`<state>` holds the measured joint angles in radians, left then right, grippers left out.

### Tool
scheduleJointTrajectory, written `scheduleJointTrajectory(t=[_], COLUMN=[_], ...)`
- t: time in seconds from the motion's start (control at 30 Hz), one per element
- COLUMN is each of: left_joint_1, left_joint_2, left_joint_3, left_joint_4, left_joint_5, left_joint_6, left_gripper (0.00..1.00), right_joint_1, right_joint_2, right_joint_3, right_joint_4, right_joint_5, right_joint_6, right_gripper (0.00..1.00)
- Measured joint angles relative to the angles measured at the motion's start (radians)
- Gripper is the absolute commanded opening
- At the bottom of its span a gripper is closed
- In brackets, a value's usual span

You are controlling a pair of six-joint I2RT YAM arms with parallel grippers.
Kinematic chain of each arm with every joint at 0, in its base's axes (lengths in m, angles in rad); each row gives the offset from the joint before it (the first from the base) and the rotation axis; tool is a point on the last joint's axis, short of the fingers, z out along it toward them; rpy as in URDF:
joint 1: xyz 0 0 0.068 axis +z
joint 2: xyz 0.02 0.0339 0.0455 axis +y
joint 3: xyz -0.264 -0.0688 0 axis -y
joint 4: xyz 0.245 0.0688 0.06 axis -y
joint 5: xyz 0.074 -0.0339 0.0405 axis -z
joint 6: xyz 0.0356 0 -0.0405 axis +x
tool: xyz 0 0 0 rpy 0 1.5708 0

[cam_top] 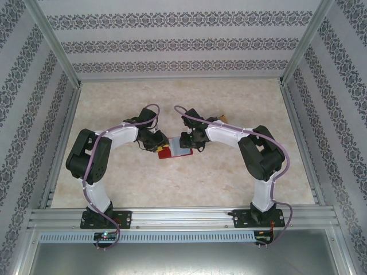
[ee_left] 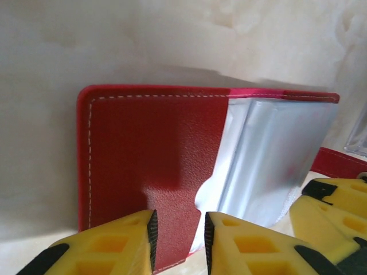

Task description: Take the credit cards out of the card holder

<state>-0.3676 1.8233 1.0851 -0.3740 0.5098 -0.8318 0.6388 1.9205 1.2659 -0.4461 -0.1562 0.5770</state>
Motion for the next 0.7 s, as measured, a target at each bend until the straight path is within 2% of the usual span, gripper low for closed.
scheduleJointTrajectory(t=[0.17, 0.43, 0.7], left_joint_1=[0.000, 0.000, 0.000], left_joint_2=[0.011, 0.015, 0.020], left_joint_3=[0.002, 0.002, 0.002], left_joint_4=[-0.004, -0.004, -0.003], left_joint_5=[-0.015, -0.020, -0.024], left_joint_6=[0.002, 0.007, 0.009], left_gripper=[0.26, 0.23, 0.19], right_joint_1=[0.000, 0.000, 0.000], right_joint_2=[0.014, 0.043, 0.056], right_joint_3=[0.014, 0.031, 0.031], right_joint_4=[-0.014, -0.021, -0.001], right_joint_5=[0.018, 0.000, -0.074], right_joint_6=[-0.006, -0.024, -0.030], right_gripper=[0.36, 0.25, 0.16])
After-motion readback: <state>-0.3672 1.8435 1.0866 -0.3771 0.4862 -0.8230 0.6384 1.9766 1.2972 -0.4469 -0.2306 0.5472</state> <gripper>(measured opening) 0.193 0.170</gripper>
